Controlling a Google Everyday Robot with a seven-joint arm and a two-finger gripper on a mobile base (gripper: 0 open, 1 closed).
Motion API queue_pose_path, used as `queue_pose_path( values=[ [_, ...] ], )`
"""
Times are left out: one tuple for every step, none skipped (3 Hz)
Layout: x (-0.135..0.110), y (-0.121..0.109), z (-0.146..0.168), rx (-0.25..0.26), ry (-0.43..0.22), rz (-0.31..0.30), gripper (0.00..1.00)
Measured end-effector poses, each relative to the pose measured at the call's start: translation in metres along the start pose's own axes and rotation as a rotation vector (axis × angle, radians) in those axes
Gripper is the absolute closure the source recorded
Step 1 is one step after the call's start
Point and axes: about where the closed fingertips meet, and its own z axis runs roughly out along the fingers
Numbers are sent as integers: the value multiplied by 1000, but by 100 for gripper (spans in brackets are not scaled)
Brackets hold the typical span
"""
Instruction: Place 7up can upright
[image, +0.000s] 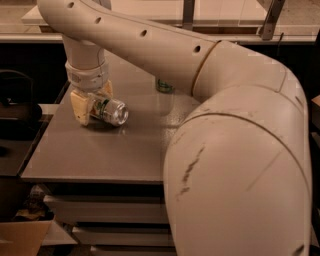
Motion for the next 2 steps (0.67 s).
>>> queue_pose_path(
  values=[
    [3,2,3,-12,14,2,61],
    [3,2,0,-12,14,2,85]
  ],
)
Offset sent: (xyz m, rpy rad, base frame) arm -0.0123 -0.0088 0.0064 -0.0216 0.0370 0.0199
